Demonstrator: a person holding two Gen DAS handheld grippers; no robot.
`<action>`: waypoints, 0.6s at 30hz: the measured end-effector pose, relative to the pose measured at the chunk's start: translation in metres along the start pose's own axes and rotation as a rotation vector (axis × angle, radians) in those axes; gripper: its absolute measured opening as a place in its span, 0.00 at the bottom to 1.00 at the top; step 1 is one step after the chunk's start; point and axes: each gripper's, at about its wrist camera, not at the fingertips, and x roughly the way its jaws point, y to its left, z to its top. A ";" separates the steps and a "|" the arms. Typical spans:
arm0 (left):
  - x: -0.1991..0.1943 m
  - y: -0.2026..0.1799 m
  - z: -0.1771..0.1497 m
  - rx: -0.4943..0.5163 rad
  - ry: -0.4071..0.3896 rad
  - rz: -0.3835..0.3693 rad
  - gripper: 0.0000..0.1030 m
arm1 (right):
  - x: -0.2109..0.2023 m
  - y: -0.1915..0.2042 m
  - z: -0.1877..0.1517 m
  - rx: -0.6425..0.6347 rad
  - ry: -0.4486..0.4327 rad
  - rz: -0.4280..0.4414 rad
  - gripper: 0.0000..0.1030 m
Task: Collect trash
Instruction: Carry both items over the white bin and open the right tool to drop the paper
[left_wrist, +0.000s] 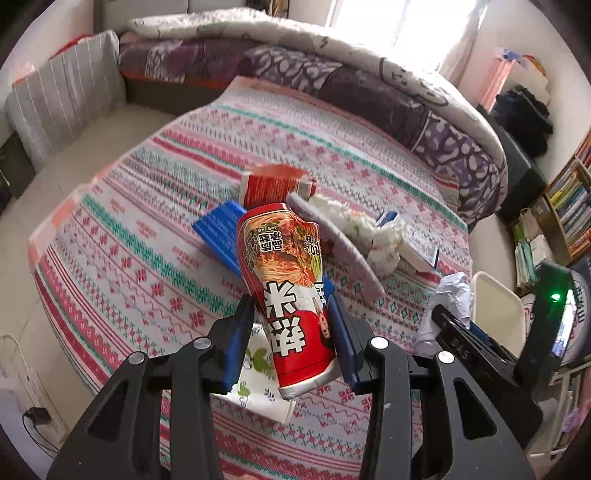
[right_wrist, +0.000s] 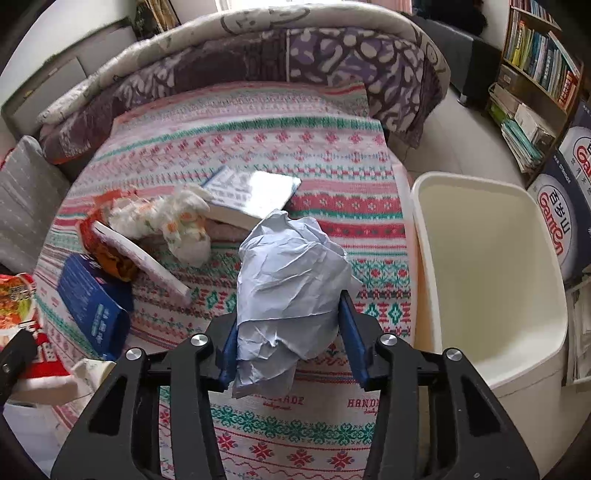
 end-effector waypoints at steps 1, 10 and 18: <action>-0.001 -0.001 0.000 0.004 -0.008 0.002 0.40 | -0.005 0.001 0.001 -0.007 -0.020 0.004 0.42; -0.012 -0.024 0.005 0.026 -0.109 0.006 0.40 | -0.048 -0.004 0.009 -0.036 -0.180 0.008 0.42; -0.011 -0.050 0.005 0.040 -0.176 0.001 0.41 | -0.083 -0.024 0.016 -0.064 -0.336 -0.071 0.42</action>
